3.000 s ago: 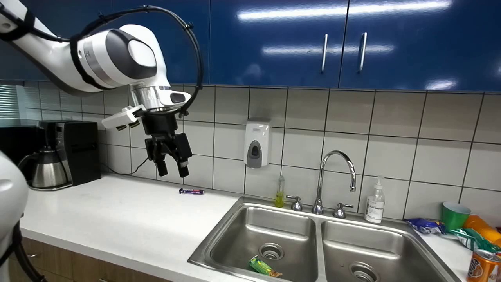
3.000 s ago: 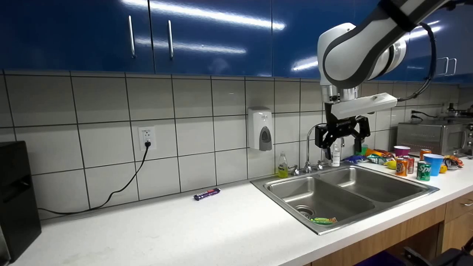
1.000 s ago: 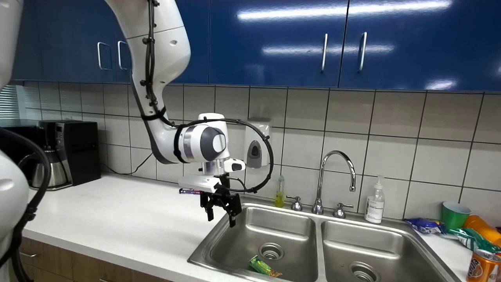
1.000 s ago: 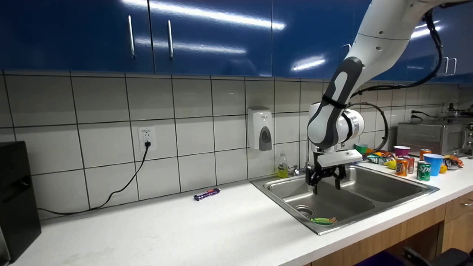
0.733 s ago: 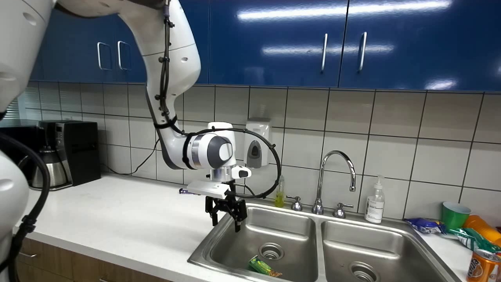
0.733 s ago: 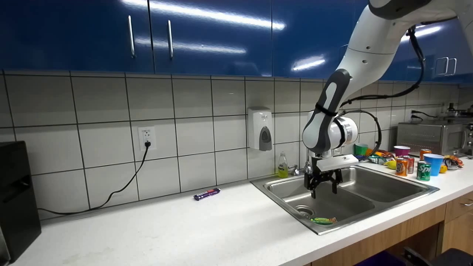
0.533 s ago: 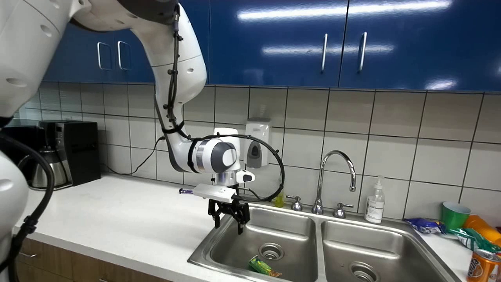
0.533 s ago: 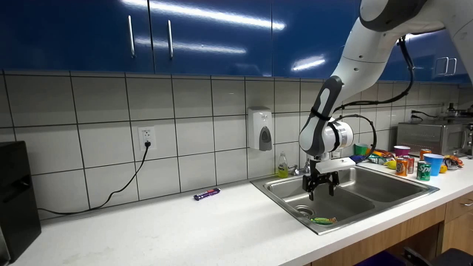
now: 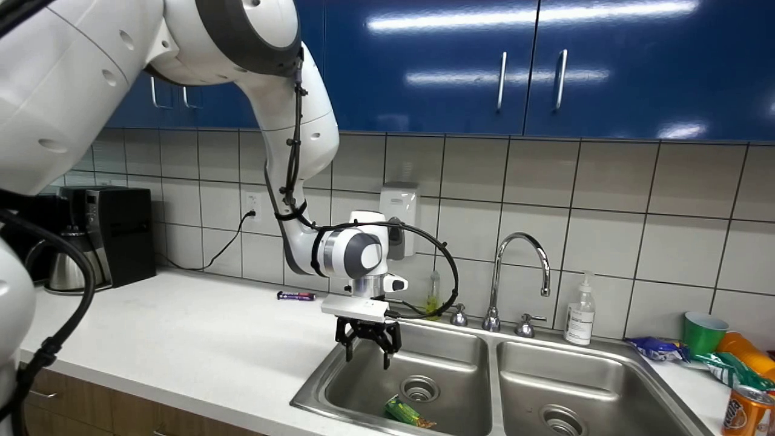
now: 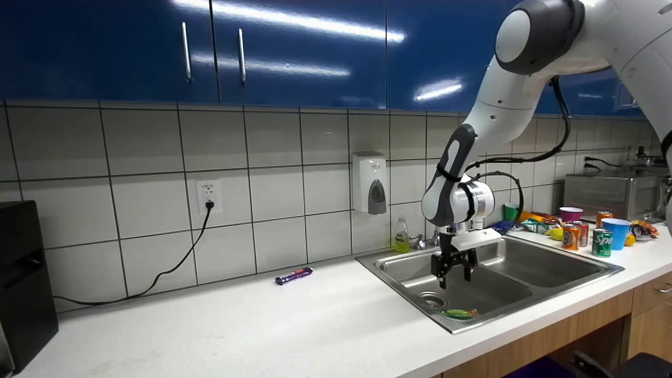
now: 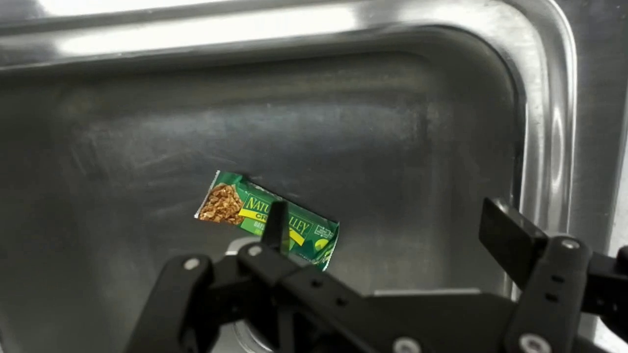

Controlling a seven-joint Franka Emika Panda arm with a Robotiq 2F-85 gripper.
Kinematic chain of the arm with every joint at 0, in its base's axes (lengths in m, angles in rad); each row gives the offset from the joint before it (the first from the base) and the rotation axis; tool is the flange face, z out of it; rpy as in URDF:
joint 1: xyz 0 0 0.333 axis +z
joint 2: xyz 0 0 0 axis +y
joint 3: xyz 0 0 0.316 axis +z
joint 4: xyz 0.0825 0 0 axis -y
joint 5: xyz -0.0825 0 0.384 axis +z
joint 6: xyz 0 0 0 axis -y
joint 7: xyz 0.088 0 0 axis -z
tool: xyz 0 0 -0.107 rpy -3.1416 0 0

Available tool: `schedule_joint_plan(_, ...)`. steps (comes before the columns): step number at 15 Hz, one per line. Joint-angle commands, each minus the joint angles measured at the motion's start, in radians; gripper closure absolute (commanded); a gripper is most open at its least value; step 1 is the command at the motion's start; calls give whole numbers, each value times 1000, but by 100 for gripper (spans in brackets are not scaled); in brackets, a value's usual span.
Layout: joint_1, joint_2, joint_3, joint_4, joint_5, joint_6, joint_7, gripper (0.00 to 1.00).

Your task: Take the packet out of the sink

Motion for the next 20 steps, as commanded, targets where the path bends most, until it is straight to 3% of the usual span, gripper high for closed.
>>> schedule_joint_plan(1,-39,52,19,88,5,-70,-79,0)
schedule_joint_plan(10,-87,138,49,207,-15,-165,-276,0)
schedule_joint_plan(20,-67,134,31,188,-18,-134,-240,0)
